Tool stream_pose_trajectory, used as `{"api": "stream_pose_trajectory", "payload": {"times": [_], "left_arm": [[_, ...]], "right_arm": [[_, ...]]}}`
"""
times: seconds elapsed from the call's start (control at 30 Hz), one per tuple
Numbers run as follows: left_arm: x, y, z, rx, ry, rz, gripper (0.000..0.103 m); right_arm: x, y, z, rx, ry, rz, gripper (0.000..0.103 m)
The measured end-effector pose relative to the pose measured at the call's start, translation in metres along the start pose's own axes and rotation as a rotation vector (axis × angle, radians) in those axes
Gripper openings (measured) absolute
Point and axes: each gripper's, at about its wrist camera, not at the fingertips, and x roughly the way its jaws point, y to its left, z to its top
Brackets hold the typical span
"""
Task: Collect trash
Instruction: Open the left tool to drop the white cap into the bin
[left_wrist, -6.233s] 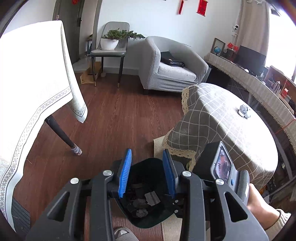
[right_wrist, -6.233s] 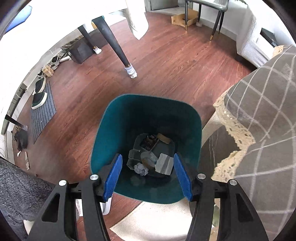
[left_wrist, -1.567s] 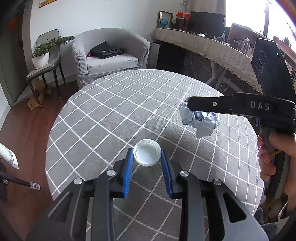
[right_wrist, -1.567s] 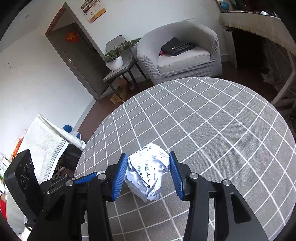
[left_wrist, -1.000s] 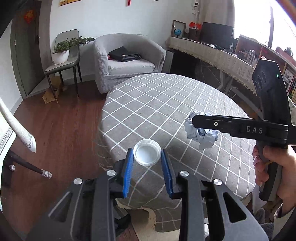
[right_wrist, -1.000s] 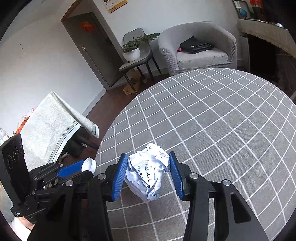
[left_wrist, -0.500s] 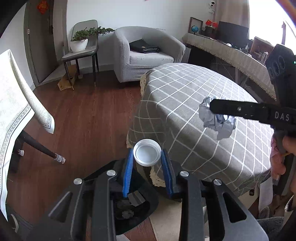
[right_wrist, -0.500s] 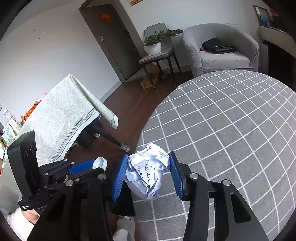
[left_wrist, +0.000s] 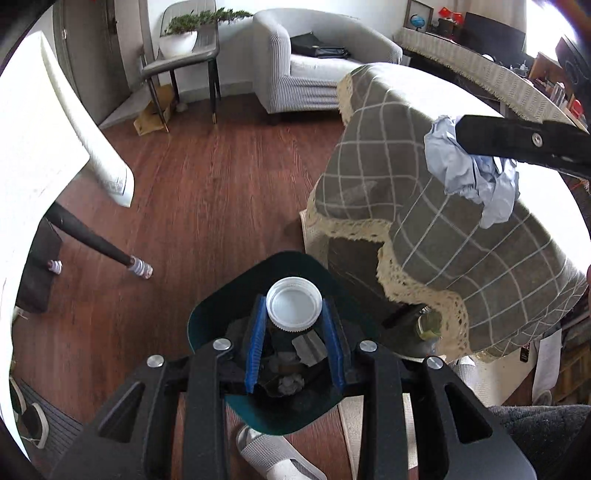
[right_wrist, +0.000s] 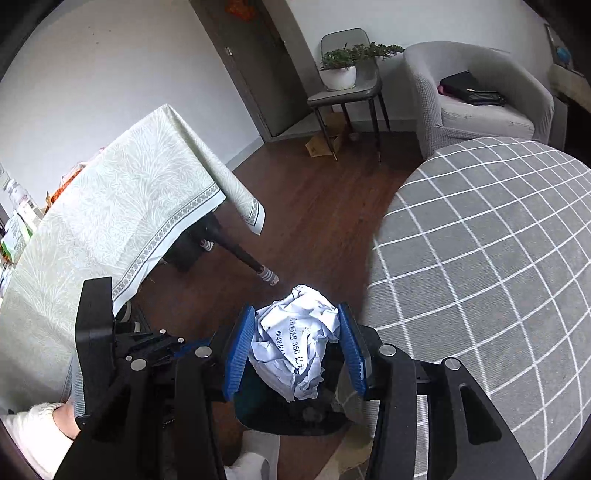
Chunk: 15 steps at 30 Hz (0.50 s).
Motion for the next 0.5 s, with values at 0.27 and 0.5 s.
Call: {"api": "stream_pose_trajectory", "payload": {"times": [0.27, 0.5], "left_arm": [[0.032, 0.020, -0.021, -0.043, 0.091, -0.022, 0.033], [0.052, 0.026, -0.038, -0.050, 0.174, -0.039, 0.033]], "right_arm": [[0.038, 0.021, -0.008, -0.026, 0.073, -0.002, 0.046], [0.057, 0.030, -0.005, -0.040, 0.105, -0.009, 0.046]]}}
